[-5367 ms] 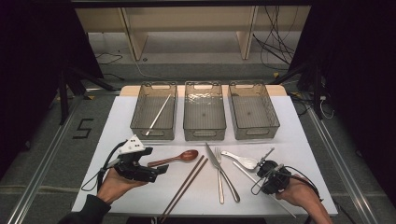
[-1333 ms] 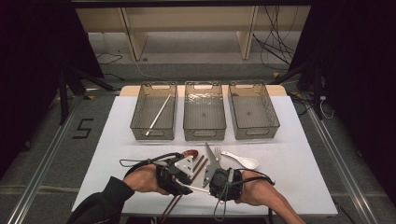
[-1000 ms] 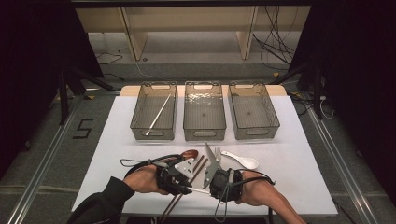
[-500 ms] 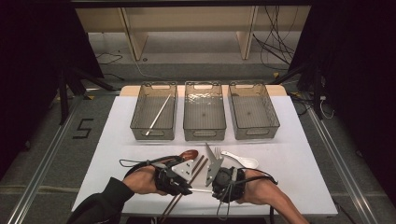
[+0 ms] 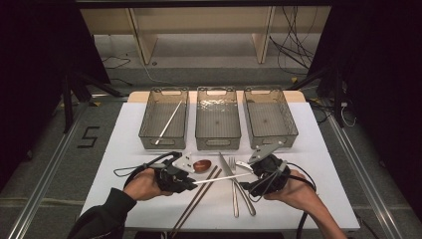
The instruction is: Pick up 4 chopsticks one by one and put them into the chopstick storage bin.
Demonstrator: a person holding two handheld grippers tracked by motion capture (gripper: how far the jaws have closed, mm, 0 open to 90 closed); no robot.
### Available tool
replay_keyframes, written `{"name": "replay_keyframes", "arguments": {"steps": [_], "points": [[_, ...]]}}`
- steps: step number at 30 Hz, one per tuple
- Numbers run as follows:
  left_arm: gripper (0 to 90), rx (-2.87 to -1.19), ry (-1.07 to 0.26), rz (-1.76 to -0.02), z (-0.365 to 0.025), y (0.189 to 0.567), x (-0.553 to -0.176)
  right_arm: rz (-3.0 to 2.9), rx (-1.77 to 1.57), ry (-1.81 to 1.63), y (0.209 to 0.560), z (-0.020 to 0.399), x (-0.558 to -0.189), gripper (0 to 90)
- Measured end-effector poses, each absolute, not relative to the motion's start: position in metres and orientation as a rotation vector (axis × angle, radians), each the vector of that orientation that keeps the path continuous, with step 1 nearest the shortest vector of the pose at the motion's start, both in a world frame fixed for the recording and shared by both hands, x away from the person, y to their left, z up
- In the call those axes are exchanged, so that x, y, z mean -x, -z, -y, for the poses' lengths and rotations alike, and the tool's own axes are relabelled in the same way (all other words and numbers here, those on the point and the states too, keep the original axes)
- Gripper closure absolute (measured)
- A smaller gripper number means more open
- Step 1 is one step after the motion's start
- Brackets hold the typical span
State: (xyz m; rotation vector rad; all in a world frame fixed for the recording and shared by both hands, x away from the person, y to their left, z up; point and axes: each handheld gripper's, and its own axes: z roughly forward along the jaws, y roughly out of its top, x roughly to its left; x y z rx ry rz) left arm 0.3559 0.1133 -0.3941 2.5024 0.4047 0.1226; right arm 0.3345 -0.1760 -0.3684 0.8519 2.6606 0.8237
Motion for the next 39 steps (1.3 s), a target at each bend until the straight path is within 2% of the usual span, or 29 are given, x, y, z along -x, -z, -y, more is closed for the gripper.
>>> {"name": "replay_keyframes", "arguments": {"steps": [16,39], "points": [[82.9,-2.356,-0.282,-0.679,-0.154,0.381,-0.38,-2.575,-1.003,-0.866,0.383,0.192,-0.335,29.2],[82.9,-2.162,-0.426,-0.97,-0.209,0.363,-0.428,-2.588,-1.082,-0.834,0.403,0.209,-0.324,28.2]]}}
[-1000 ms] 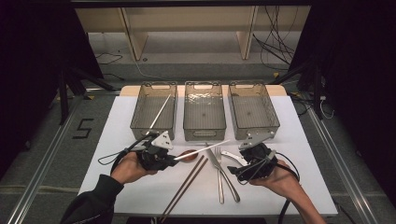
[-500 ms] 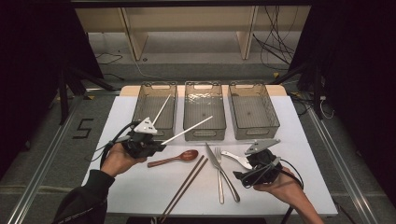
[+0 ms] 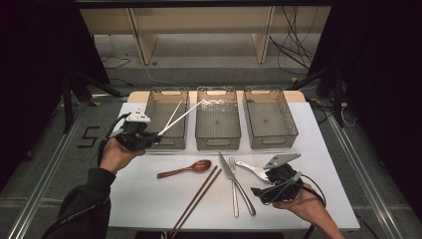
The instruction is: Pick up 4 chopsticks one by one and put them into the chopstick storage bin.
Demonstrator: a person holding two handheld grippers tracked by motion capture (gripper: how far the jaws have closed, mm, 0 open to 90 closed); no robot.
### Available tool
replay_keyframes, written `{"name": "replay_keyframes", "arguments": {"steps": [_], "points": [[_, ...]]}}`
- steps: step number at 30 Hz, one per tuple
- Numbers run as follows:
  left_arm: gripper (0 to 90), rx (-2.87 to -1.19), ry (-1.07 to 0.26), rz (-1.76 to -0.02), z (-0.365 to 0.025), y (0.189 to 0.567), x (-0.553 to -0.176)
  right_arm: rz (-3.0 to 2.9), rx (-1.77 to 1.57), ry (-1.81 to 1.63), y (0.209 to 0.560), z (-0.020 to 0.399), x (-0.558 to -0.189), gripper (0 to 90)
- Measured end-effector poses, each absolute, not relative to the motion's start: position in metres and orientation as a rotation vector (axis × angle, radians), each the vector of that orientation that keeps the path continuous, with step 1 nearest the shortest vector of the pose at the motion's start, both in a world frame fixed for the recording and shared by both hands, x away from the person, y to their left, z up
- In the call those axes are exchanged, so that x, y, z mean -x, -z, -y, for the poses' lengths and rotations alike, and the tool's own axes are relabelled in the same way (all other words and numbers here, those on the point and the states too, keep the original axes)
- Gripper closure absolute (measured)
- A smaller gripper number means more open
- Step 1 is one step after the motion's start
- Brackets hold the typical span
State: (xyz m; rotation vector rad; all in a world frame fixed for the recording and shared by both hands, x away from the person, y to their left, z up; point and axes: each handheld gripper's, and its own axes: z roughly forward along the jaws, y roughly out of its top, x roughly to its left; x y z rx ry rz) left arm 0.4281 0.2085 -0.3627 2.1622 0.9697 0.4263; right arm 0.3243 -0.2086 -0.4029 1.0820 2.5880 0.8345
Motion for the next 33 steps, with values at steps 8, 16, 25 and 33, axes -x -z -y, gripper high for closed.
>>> {"name": "replay_keyframes", "arguments": {"steps": [8,16,25,33], "points": [[82.9,-2.127,-0.46,-1.053,-0.216,0.366,-0.451,-2.592,-1.083,-0.841,0.403,0.21,-0.322,27.7],[82.9,-2.105,-0.48,-1.116,-0.22,0.365,-0.477,-2.592,-1.082,-0.843,0.404,0.211,-0.32,27.5],[82.9,-2.065,-0.463,-1.216,-0.232,0.379,-0.498,-2.602,-1.081,-0.847,0.404,0.212,-0.319,27.5],[82.8,-2.078,-0.451,-1.25,-0.228,0.387,-0.51,-2.608,-1.075,-0.844,0.405,0.21,-0.318,27.5]]}}
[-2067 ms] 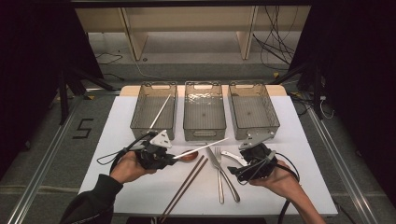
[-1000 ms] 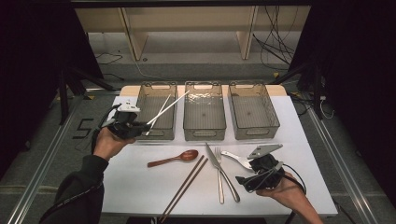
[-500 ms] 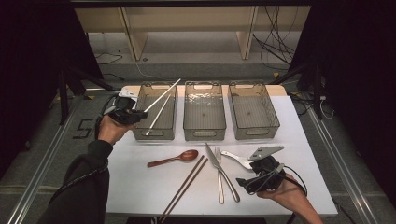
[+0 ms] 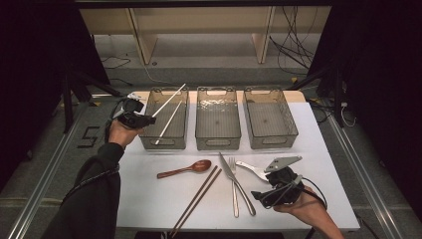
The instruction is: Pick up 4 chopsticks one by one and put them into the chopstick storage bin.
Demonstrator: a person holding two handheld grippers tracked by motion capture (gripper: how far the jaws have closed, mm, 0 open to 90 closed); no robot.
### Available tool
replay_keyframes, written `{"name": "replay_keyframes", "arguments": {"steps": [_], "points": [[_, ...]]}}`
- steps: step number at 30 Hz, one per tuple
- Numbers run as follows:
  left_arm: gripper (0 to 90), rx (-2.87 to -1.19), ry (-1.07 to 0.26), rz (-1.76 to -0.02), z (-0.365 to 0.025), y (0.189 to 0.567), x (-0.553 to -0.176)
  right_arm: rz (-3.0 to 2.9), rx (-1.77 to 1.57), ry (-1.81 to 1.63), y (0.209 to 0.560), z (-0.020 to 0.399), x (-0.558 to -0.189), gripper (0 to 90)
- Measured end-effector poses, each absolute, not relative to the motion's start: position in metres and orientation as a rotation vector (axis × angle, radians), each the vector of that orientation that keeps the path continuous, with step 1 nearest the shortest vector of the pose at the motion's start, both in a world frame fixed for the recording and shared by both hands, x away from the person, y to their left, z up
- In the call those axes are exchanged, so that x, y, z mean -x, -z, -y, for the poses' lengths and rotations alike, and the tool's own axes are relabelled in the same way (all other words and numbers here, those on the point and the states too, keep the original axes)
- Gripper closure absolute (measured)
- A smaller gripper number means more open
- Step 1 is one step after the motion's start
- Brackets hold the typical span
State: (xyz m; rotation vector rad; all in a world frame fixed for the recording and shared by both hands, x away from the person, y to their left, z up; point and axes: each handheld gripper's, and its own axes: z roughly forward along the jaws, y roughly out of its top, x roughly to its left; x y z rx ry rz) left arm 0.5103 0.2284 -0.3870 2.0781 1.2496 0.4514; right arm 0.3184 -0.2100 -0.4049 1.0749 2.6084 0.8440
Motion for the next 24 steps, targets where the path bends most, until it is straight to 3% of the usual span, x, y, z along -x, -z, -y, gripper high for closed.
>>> {"name": "replay_keyframes", "arguments": {"steps": [22,24], "points": [[82.2,-2.05,-0.428,-1.326,-0.229,0.404,-0.522,-2.627,-1.072,-0.835,0.406,0.209,-0.317,27.6],[75.6,-2.042,-0.413,-1.305,-0.227,0.405,-0.522,-2.627,-1.065,-0.837,0.407,0.209,-0.318,27.8]]}}
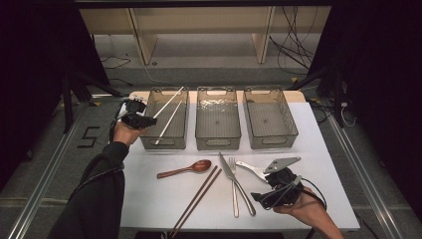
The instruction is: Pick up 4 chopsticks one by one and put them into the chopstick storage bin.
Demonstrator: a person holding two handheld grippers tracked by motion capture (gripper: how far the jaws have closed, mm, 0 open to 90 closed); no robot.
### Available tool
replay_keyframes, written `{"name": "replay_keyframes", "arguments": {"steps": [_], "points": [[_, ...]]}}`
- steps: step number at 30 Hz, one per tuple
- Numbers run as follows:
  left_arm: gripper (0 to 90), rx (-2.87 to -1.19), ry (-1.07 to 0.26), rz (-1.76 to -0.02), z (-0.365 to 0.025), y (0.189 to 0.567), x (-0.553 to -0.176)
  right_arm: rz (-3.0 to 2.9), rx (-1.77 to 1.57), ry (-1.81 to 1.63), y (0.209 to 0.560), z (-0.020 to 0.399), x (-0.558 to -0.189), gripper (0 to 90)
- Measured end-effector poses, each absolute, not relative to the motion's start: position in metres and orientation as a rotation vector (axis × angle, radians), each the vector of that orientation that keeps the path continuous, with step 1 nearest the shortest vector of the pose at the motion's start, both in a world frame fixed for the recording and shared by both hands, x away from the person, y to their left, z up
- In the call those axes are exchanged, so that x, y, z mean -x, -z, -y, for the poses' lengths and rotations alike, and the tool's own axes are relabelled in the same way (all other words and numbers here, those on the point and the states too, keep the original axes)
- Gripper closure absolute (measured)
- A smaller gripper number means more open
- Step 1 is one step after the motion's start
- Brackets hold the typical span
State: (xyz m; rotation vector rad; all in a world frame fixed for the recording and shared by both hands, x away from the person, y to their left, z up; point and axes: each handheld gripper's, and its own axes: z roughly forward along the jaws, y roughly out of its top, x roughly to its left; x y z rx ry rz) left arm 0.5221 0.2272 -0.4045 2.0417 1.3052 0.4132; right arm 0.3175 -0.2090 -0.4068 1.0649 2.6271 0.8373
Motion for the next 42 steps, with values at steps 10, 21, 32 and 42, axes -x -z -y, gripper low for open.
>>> {"name": "replay_keyframes", "arguments": {"steps": [10,21,32,42], "points": [[47.4,-2.058,-0.398,-1.253,-0.218,0.388,-0.503,-2.629,-1.079,-0.841,0.407,0.21,-0.317,27.8],[30.0,-2.034,-0.276,-1.181,-0.204,0.372,-0.456,-2.623,-1.085,-0.836,0.407,0.21,-0.317,27.8],[21.2,-2.15,-0.239,-1.095,-0.17,0.372,-0.419,-2.606,-1.088,-0.835,0.407,0.211,-0.317,27.2],[16.9,-2.253,-0.228,-1.084,-0.154,0.39,-0.394,-2.607,-1.089,-0.829,0.408,0.21,-0.317,27.0]]}}
